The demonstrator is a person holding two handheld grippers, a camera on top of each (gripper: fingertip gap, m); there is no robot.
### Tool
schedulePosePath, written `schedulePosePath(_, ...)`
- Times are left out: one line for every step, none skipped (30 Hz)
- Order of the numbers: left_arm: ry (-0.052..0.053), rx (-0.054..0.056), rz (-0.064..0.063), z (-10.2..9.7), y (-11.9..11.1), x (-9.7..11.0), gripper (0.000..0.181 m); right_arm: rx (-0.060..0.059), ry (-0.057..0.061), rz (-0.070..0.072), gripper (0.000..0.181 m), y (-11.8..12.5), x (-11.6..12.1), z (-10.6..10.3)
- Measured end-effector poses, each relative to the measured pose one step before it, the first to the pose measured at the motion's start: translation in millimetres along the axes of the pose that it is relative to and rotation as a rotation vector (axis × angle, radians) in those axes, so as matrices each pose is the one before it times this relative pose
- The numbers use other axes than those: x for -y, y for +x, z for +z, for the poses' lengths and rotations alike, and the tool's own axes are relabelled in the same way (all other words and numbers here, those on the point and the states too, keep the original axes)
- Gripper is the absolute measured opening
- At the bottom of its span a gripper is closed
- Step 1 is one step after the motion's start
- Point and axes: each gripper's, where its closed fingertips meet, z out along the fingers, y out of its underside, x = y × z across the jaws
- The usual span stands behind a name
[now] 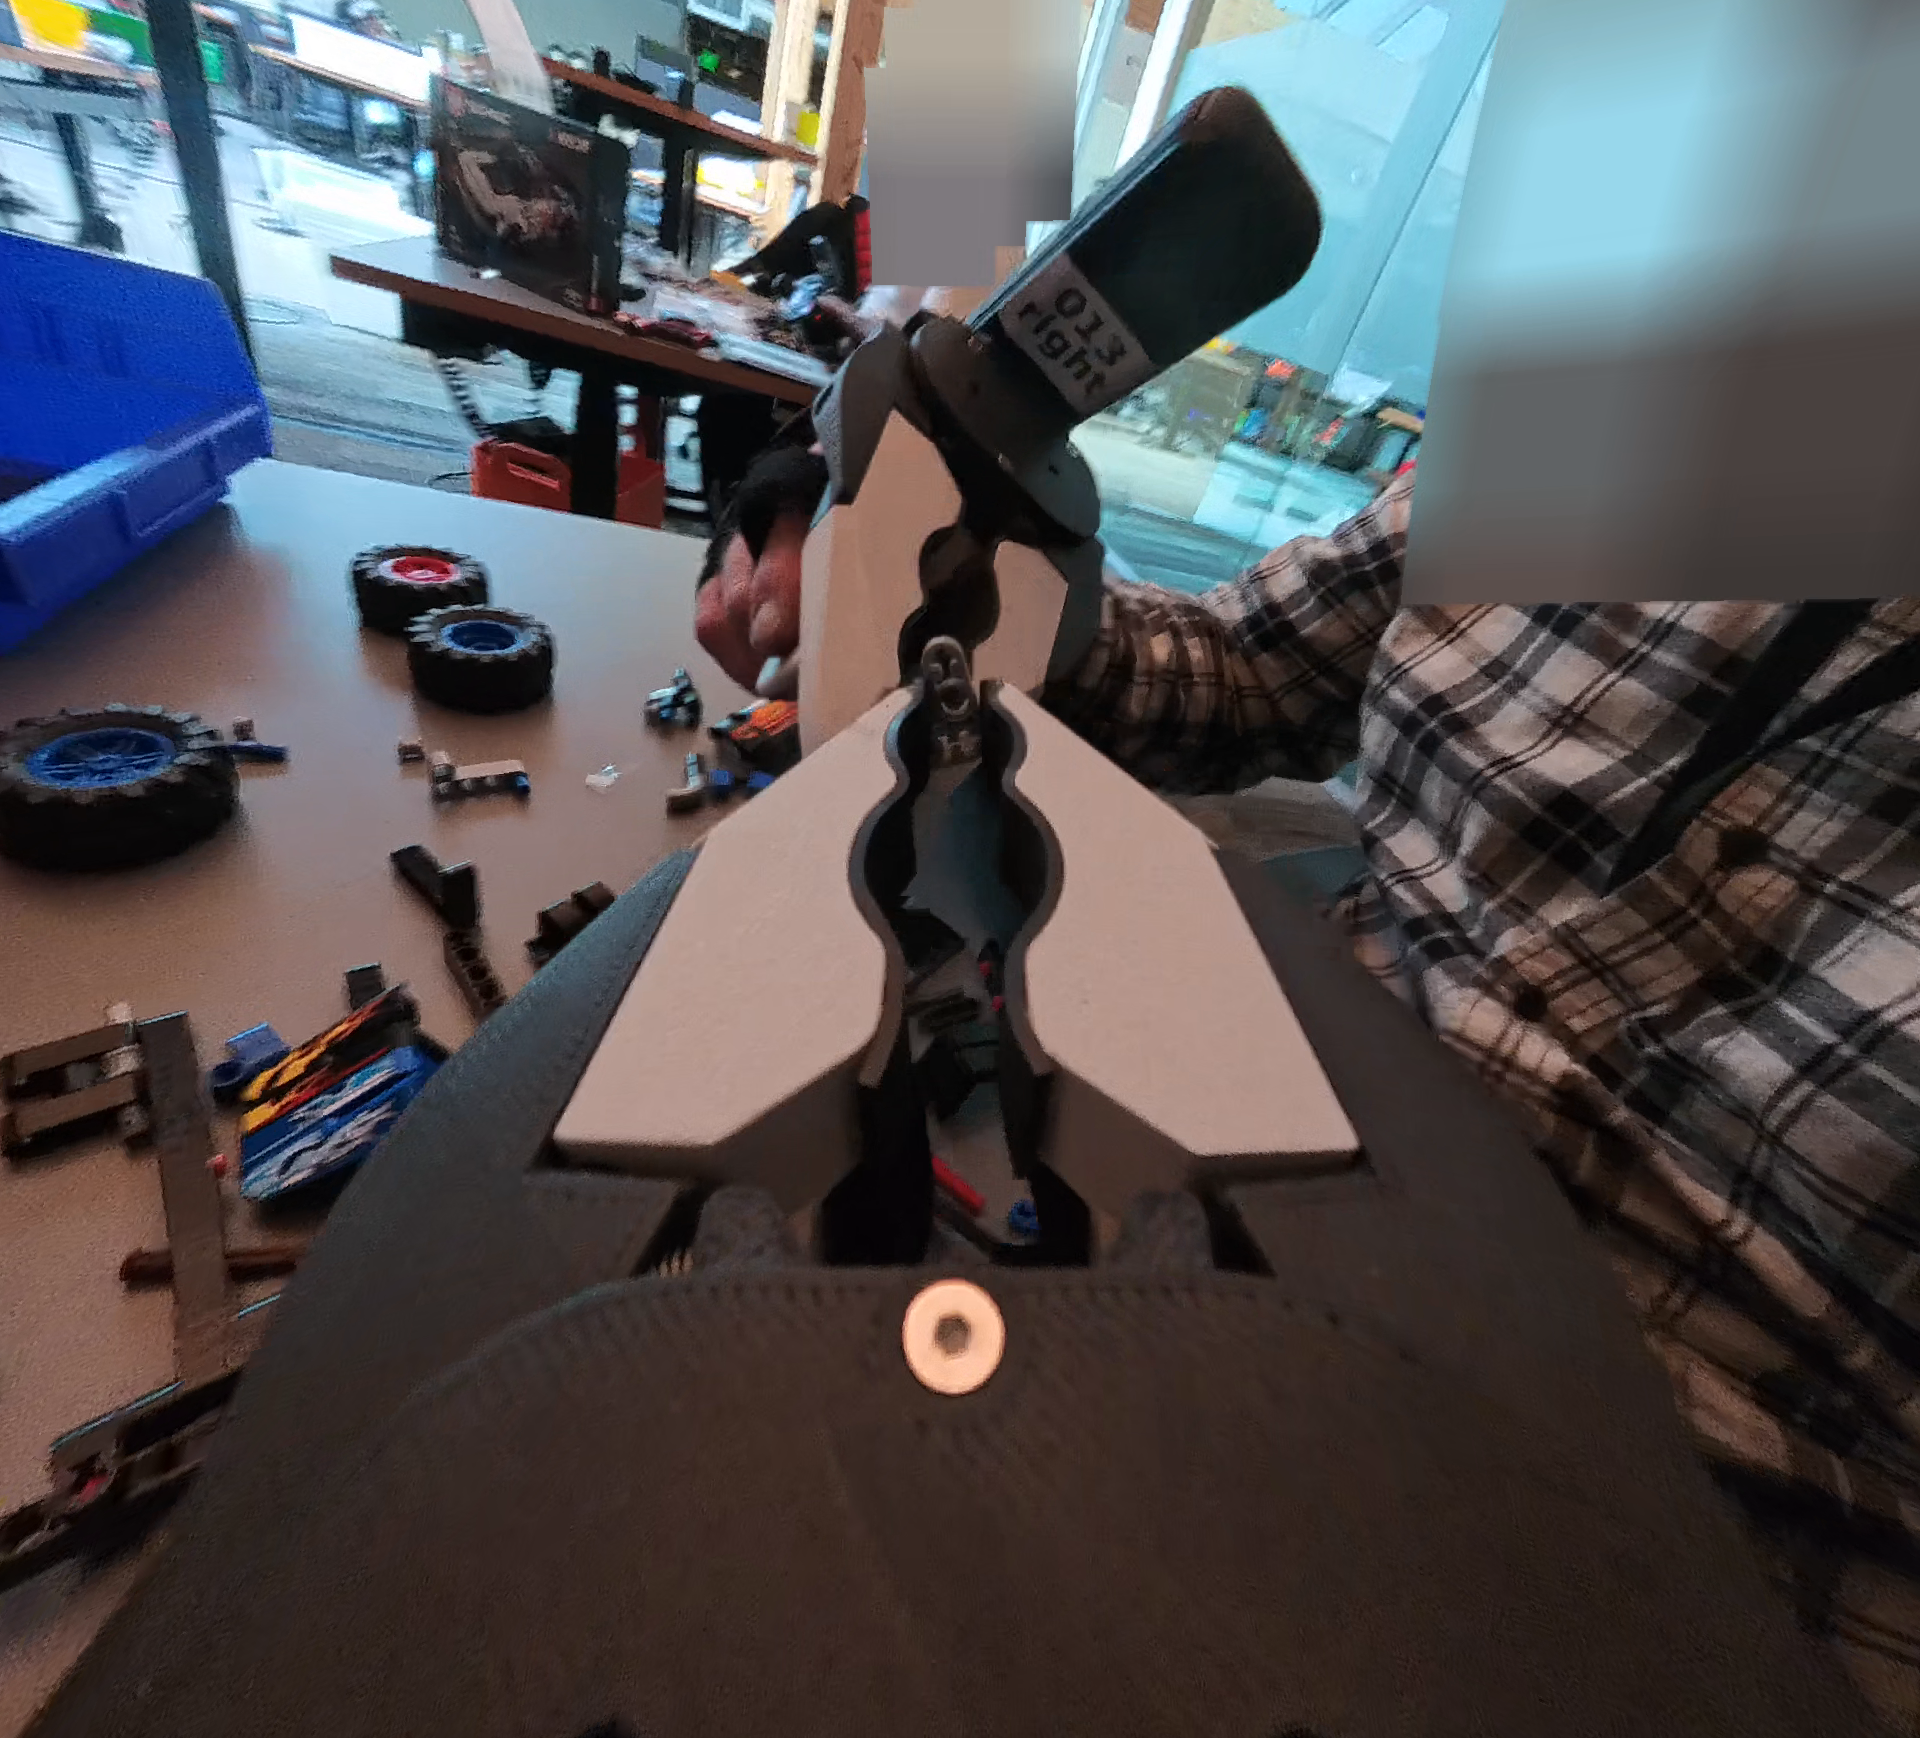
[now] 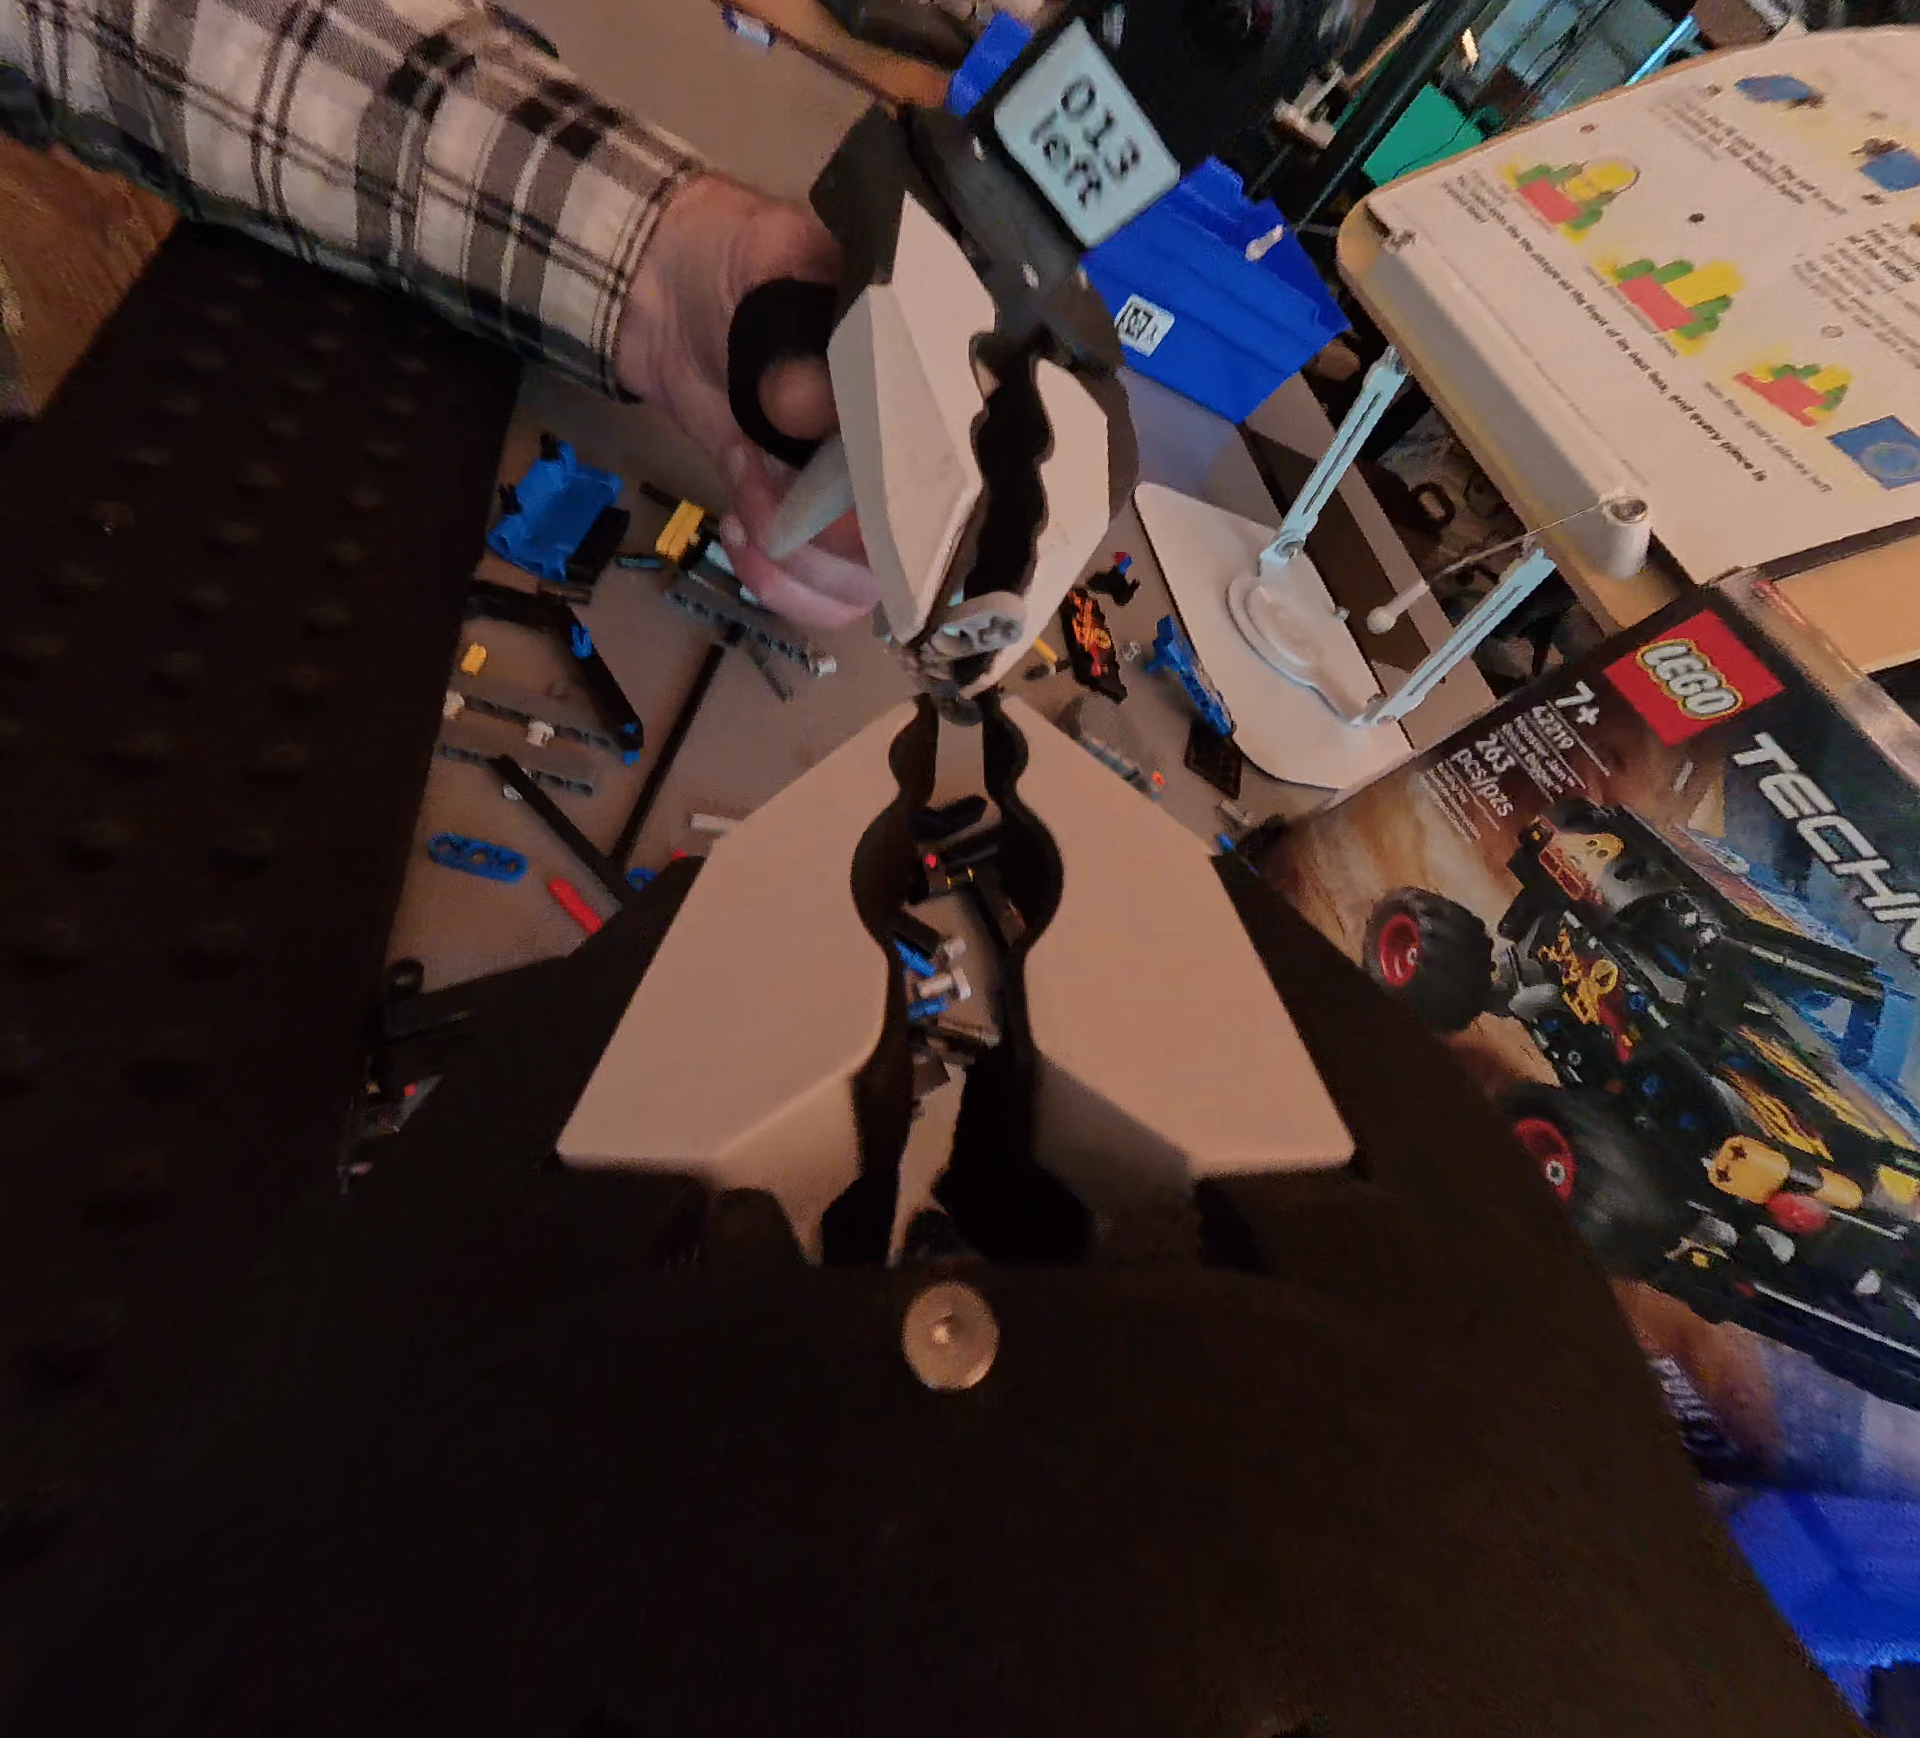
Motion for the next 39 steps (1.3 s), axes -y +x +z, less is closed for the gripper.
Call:
schedulePosePath(-0.0265, 0.0378, 0.0274, -1.89, -3.79, -1.94, 0.005, 0.0030, -0.0150, 0.0047, 0.007, 1.35, -4.10, -0.35)
schedulePosePath(-0.0408, 0.0417, 0.0162, -4.04, -5.09, -2.48, 0.005, 0.0024, -0.0010, 0.0251, 0.007, 2.42, -3.69, -1.47)
schedulePosePath(-0.0628, 0.0689, 0.0281, -5.86, -9.39, -5.94, 0.006, 0.0004, 0.0016, 0.0357, 0.005, 3.56, -4.21, -2.47)
schedulePosePath(-0.0770, 0.0860, 0.0415, -6.43, -12.05, -9.84, 0.000, -0.0053, -0.0051, 0.0317, 0.005, 4.92, -5.34, -3.19)
schedulePosePath(-0.0861, 0.0493, 0.0172, -4.61, -7.44, -12.78, 0.001, -0.0188, -0.0120, 0.0266, 0.010, 7.19, -6.32, -3.66)
schedulePosePath(-0.0787, 0.0264, 0.0017, -2.50, -4.24, -12.99, 0.001, -0.0207, -0.0112, 0.0293, 0.012, 7.86, -6.31, -3.57)
schedulePosePath(-0.0652, 0.0525, 0.0149, -0.82, -7.64, -10.99, 0.003, -0.0156, -0.0079, 0.0361, 0.012, 7.56, -5.69, -3.09)
schedulePosePath(-0.0676, 0.0630, 0.0221, 0.77, -9.22, -11.48, 0.004, -0.0118, -0.0032, 0.0313, 0.013, 6.83, -4.10, -3.09)
schedulePosePath(-0.0760, 0.0386, 0.0164, 2.87, -5.80, -13.48, 0.009, -0.0117, 0.0007, 0.0188, 0.014, 5.82, -2.28, -3.21)
schedulePosePath(-0.0535, 0.0082, 0.0095, 3.50, -0.75, -10.13, 0.014, -0.0133, 0.0006, 0.0106, 0.014, 5.41, -1.46, -2.88)
schedulePosePath(-0.0254, 0.0089, 0.0045, 2.71, -0.63, -4.65, 0.017, -0.0129, -0.0071, 0.0096, 0.015, 5.16, -2.38, -2.09)
schedulePosePath(-0.0204, 0.0097, 0.0051, 1.76, -0.85, -2.74, 0.022, -0.0130, -0.0140, 0.0115, 0.015, 5.26, -3.87, -1.14)
schedulePosePath(-0.0086, 0.0213, 0.0095, 0.79, -3.08, -0.51, 0.027, -0.0085, -0.0163, 0.0148, 0.015, 4.41, -4.86, -0.48)
schedulePosePath(0.0095, 0.0278, 0.0041, -0.12, -4.78, 2.92, 0.030, -0.0030, -0.0128, 0.0155, 0.015, 3.31, -4.67, 0.07)
schedulePosePath(0.0173, 0.0202, -0.0027, 0.24, -3.83, 5.08, 0.034, -0.0032, -0.0030, 0.0115, 0.015, 2.41, -3.14, 0.17)
schedulePosePath(0.0173, 0.0145, 0.0100, 1.31, -2.47, 5.67, 0.036, -0.0001, -0.0008, 0.0078, 0.014, 1.47, -2.21, 0.16)
schedulePosePath(0.0174, 0.0344, 0.0229, 2.50, -5.10, 6.30, 0.036, -0.0015, -0.0028, 0.0049, 0.014, 1.24, -1.79, 0.52)
schedulePosePath(-0.0032, 0.0323, 0.0252, 3.87, -5.09, 3.81, 0.035, -0.0023, -0.0054, 0.0035, 0.014, 1.39, -2.05, 1.09)
schedulePosePath(-0.0187, 0.0204, 0.0322, 5.45, -2.91, 2.19, 0.035, -0.0006, -0.0099, 0.0036, 0.014, 0.98, -2.90, 1.46)
schedulePosePath(-0.0142, 0.0108, 0.0354, 6.47, -0.58, 2.61, 0.034, -0.0040, -0.0101, 0.0004, 0.014, 1.04, -2.82, 1.27)
schedulePosePath(-0.0216, -0.0021, 0.0256, 7.76, 1.65, 0.59, 0.034, -0.0035, -0.0065, -0.0024, 0.014, 0.68, -2.13, 0.85)
schedulePosePath(-0.0386, -0.0176, 0.0283, 9.00, 4.31, -3.03, 0.035, 0.0002, -0.0024, 0.0005, 0.014, 0.04, -1.37, 0.62)
schedulePosePath(-0.0389, 0.0028, 0.0345, 9.39, 1.07, -3.50, 0.036, 0.0006, -0.0007, 0.0041, 0.014, 0.11, -1.07, 0.30)
schedulePosePath(-0.0405, 0.0063, 0.0270, 9.35, -0.10, -4.03, 0.038, -0.0007, -0.0017, 0.0028, 0.014, 0.30, -1.24, 0.37)
schedulePosePath(-0.0476, 0.0080, 0.0165, 8.61, -0.92, -5.24, 0.040, -0.0026, -0.0022, -0.0003, 0.013, 0.31, -1.05, 0.15)
schedulePosePath(-0.0231, 0.0054, 0.0165, 6.44, -0.63, -2.01, 0.038, -0.0023, -0.0015, -0.0008, 0.013, 0.31, -0.80, 0.03)
schedulePosePath(0.0042, -0.0059, 0.0075, 4.48, 1.18, 1.39, 0.028, -0.0005, -0.0005, 0.0005, 0.013, 0.04, -0.41, -0.02)
schedulePosePath(0.0110, -0.0068, -0.0077, 2.71, 0.63, 1.84, 0.025, -0.0016, 0.0010, 0.0006, 0.013, 0.27, -0.05, -0.32)
schedulePosePath(0.0109, 0.0032, -0.0126, 0.19, -1.55, 1.40, 0.024, -0.0017, 0.0024, 0.0000, 0.013, 0.37, 0.38, -0.43)
schedulePosePath(0.0120, 0.0026, -0.0084, -1.45, -1.20, 1.26, 0.023, 0.0003, 0.0025, 0.0010, 0.013, 0.01, 0.31, -0.38)
schedulePosePath(0.0110, -0.0035, -0.0151, -1.78, -0.40, 1.03, 0.022, 0.0016, 0.0014, 0.0016, 0.013, -0.07, 0.12, -0.17)
schedulePosePath(0.0155, -0.0021, -0.0203, -1.81, -0.82, 1.82, 0.021, 0.0006, 0.0010, 0.0014, 0.013, -0.18, 0.14, 0.07)
schedulePosePath(0.0197, 0.0015, -0.0181, -1.53, -1.55, 2.13, 0.021, 0.0001, -0.0023, 0.0020, 0.013, -0.17, -0.30, 0.38)
schedulePosePath(0.0122, -0.0128, -0.0159, -0.95, 0.43, 1.09, 0.021, 0.0027, -0.0053, 0.0003, 0.014, -0.70, -0.86, 0.73)
schedulePosePath(0.0145, -0.0131, -0.0159, -0.67, 0.62, 1.41, 0.021, 0.0033, -0.0064, -0.0014, 0.014, -0.95, -1.11, 1.00)
schedulePosePath(0.0162, -0.0085, -0.0186, -0.43, 0.02, 1.50, 0.020, 0.0033, -0.0059, -0.0029, 0.015, -1.24, -1.01, 1.13)
schedulePosePath(0.0108, -0.0173, -0.0176, -0.42, 1.55, 0.67, 0.021, 0.0047, -0.0055, -0.0040, 0.016, -1.67, -1.00, 1.37)
schedulePosePath(0.0156, -0.0173, -0.0153, -1.00, 1.68, 1.50, 0.021, 0.0066, -0.0068, -0.0028, 0.018, -1.91, -1.24, 1.41)
schedulePosePath(0.0280, -0.0228, -0.0208, -1.74, 2.50, 3.45, 0.021, 0.0062, -0.0058, 0.0000, 0.021, -1.63, -1.28, 1.78)
